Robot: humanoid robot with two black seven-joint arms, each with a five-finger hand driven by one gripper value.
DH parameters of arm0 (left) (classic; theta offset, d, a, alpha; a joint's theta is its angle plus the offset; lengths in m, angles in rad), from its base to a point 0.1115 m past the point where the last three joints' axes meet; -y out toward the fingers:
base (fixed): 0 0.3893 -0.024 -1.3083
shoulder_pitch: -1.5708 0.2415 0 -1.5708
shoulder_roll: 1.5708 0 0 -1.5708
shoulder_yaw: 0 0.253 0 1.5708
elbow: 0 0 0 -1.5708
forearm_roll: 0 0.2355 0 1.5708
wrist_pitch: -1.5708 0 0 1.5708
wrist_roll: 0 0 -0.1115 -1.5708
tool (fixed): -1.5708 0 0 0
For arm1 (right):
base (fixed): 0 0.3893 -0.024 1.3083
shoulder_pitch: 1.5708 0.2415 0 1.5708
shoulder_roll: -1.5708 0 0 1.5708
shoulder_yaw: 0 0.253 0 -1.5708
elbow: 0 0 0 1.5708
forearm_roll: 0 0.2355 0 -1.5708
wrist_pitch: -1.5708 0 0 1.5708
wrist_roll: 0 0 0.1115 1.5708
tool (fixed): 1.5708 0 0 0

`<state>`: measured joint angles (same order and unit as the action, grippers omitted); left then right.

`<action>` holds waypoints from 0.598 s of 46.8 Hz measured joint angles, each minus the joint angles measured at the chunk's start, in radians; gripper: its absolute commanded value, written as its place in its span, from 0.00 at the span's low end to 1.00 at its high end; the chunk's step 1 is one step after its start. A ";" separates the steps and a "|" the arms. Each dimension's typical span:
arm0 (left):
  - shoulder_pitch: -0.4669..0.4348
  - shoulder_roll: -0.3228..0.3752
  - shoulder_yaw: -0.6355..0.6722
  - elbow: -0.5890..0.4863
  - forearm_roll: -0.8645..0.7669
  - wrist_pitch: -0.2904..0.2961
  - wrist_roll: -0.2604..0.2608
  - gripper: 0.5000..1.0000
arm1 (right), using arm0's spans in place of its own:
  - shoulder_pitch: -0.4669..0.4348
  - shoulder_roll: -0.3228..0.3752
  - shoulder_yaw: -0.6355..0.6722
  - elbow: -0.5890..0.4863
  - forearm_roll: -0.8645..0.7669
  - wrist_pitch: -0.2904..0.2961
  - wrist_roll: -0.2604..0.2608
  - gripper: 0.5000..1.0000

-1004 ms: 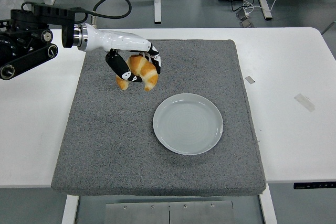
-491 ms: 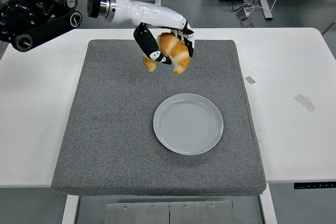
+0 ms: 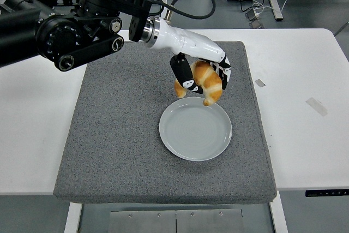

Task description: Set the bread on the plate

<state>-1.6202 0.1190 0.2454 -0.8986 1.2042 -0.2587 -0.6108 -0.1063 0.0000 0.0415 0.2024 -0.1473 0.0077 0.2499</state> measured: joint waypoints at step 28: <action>0.115 -0.087 0.068 0.072 0.023 0.048 0.000 0.00 | 0.001 0.000 -0.002 0.000 0.000 0.000 0.000 1.00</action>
<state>-1.5052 0.0325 0.3137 -0.8263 1.2270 -0.2111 -0.6108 -0.1058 0.0000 0.0399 0.2025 -0.1473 0.0077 0.2500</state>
